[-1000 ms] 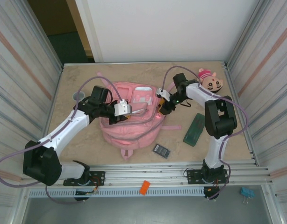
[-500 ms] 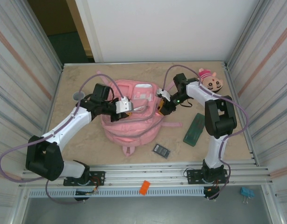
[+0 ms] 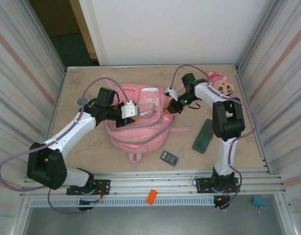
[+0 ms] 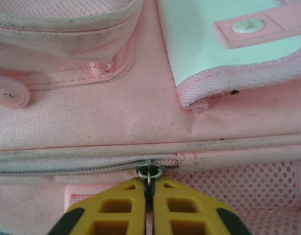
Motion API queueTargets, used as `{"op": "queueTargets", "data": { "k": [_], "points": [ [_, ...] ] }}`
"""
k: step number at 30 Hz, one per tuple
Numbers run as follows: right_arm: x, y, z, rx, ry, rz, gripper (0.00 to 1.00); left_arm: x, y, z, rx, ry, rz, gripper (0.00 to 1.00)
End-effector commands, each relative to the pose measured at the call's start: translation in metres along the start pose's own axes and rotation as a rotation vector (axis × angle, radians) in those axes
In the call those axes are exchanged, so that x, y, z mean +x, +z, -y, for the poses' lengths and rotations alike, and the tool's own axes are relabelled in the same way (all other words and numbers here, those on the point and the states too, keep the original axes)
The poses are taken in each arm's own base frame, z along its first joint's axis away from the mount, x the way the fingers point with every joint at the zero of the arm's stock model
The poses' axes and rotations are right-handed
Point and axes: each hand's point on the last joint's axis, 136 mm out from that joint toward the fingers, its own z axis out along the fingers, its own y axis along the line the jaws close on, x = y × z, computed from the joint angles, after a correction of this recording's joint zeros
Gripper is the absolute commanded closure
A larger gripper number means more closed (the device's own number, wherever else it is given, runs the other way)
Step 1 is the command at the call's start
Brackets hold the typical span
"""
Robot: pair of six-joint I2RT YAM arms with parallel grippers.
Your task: Pack books, pencil case, and school supplies into a backpack
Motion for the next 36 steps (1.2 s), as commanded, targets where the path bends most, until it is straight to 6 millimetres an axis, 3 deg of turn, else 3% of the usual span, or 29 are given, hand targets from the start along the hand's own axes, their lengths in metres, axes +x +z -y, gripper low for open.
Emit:
{"op": "queueTargets", "data": {
  "k": [1, 7, 14, 27, 36],
  "points": [
    [-0.019, -0.012, -0.013, -0.020, -0.021, 0.055, 1.00, -0.029, -0.015, -0.029, -0.121, 0.064, 0.068, 1.00],
    [-0.024, -0.026, -0.027, -0.005, -0.039, 0.075, 1.00, -0.025, -0.014, -0.038, -0.168, 0.036, 0.046, 1.00],
    [-0.032, -0.039, -0.060, -0.025, -0.017, 0.097, 1.00, -0.007, -0.013, -0.065, -0.310, -0.070, -0.063, 1.00],
    [-0.050, -0.032, -0.127, -0.071, 0.039, 0.115, 1.00, -0.028, -0.009, -0.104, -0.501, -0.231, -0.028, 1.00],
    [-0.057, -0.026, -0.143, 0.032, 0.214, 0.165, 1.00, -0.049, -0.006, -0.110, -0.520, -0.347, 0.064, 1.00]
  ]
}}
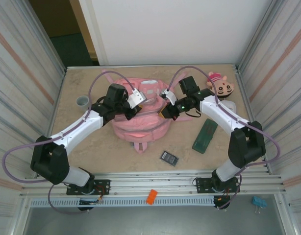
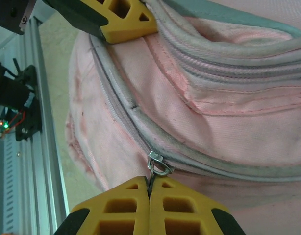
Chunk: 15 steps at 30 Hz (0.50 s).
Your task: Pack books, pencil case, and school supplies into a backpack
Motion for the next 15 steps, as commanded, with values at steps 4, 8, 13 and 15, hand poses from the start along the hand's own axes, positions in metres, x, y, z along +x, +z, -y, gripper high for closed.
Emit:
{"op": "queueTargets", "data": {
  "k": [4, 8, 13, 15],
  "points": [
    [-0.011, 0.004, -0.043, -0.003, 0.171, 0.091, 1.00, -0.059, -0.010, -0.031, -0.164, -0.086, 0.192, 1.00],
    [-0.013, 0.017, -0.049, -0.004, 0.253, 0.120, 1.00, -0.065, -0.010, -0.021, -0.133, -0.095, 0.232, 1.00],
    [-0.022, 0.020, -0.053, -0.014, 0.338, 0.157, 1.00, -0.068, -0.012, -0.016, -0.109, -0.083, 0.251, 1.00],
    [-0.022, 0.020, -0.051, -0.012, 0.395, 0.173, 0.89, -0.067, -0.012, -0.014, -0.100, -0.074, 0.250, 1.00]
  ]
}}
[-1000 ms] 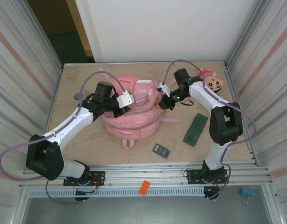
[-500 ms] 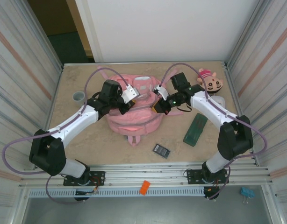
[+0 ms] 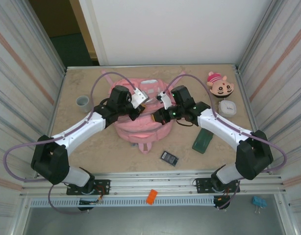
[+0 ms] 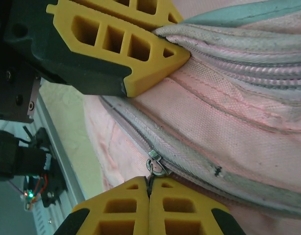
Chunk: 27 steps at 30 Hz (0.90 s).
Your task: Pack books, pencil case, and school supplies into a backpack
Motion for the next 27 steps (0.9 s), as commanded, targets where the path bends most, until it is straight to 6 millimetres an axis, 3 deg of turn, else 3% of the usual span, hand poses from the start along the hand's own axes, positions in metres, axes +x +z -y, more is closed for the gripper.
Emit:
{"op": "queueTargets", "data": {
  "k": [1, 4, 12, 18, 22, 27],
  "points": [
    [-0.003, -0.004, -0.024, -0.083, 0.117, 0.033, 0.80, -0.058, -0.016, -0.017, -0.071, 0.021, 0.218, 1.00],
    [-0.005, -0.006, -0.015, -0.070, 0.230, 0.045, 0.64, -0.057, -0.017, -0.014, -0.059, 0.032, 0.226, 1.00],
    [-0.023, -0.019, 0.010, -0.049, 0.498, 0.110, 0.52, -0.053, -0.020, -0.003, -0.016, 0.085, 0.243, 1.00],
    [-0.023, -0.028, 0.049, 0.031, 0.759, 0.136, 0.52, -0.053, -0.024, 0.004, 0.033, 0.112, 0.272, 1.00],
    [-0.038, -0.025, 0.051, -0.004, 0.798, 0.185, 0.54, -0.056, -0.026, 0.016, 0.099, 0.152, 0.302, 1.00],
    [-0.044, -0.016, 0.057, -0.005, 0.877, 0.200, 0.74, -0.058, -0.027, 0.023, 0.140, 0.179, 0.313, 1.00]
  ]
}}
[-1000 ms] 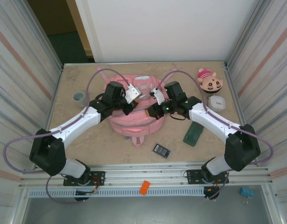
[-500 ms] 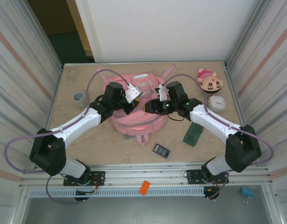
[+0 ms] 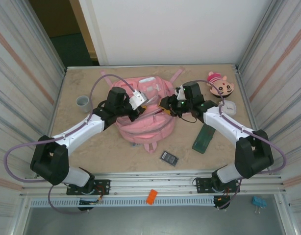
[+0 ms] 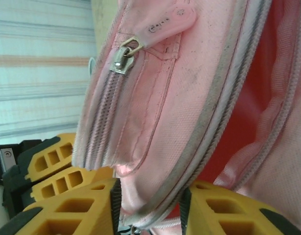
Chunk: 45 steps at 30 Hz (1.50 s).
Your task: Pack books, pencil case, and school supplies into a backpack
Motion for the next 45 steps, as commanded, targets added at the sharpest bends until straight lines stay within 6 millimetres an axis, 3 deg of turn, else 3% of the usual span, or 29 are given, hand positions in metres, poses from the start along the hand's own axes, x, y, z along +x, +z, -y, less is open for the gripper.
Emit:
{"op": "queueTargets", "data": {
  "k": [1, 4, 8, 12, 17, 20, 23, 26, 35, 40, 43, 45],
  "points": [
    [-0.009, 0.008, -0.008, -0.017, 0.079, 0.027, 0.81, -0.058, -0.021, 0.009, 0.042, 0.109, 0.200, 1.00],
    [-0.007, 0.010, -0.008, -0.005, 0.088, 0.042, 0.94, -0.059, -0.028, 0.009, 0.032, 0.058, 0.164, 0.99],
    [-0.009, 0.008, -0.015, -0.002, 0.132, 0.083, 0.98, -0.057, -0.049, 0.012, -0.071, -0.064, 0.075, 0.73],
    [-0.007, 0.011, -0.020, -0.006, 0.188, 0.080, 1.00, -0.043, -0.075, 0.020, -0.206, -0.271, -0.061, 0.56],
    [0.006, 0.013, -0.026, 0.004, 0.165, 0.083, 1.00, -0.018, -0.088, 0.059, -0.241, -0.540, -0.163, 0.53],
    [0.011, 0.012, -0.027, 0.011, 0.159, 0.076, 1.00, -0.005, -0.081, 0.088, -0.250, -0.589, -0.201, 0.53],
    [0.013, 0.009, -0.028, 0.012, 0.147, 0.080, 1.00, 0.011, -0.071, 0.099, -0.291, -0.669, -0.249, 0.52],
    [0.014, 0.005, -0.030, 0.013, 0.138, 0.087, 1.00, 0.024, -0.060, 0.097, -0.346, -0.750, -0.274, 0.51],
    [0.020, 0.002, -0.031, 0.017, 0.135, 0.077, 1.00, 0.022, -0.022, 0.085, -0.370, -0.831, -0.216, 0.49],
    [0.020, 0.002, -0.032, 0.018, 0.137, 0.071, 1.00, 0.033, -0.008, 0.081, -0.390, -0.883, -0.235, 0.49],
    [0.023, 0.000, -0.035, 0.016, 0.137, 0.058, 1.00, 0.039, 0.001, 0.075, -0.400, -0.920, -0.238, 0.55],
    [0.024, -0.001, -0.036, 0.016, 0.133, 0.046, 1.00, 0.042, 0.006, 0.069, -0.413, -0.930, -0.242, 0.68]
  ]
}}
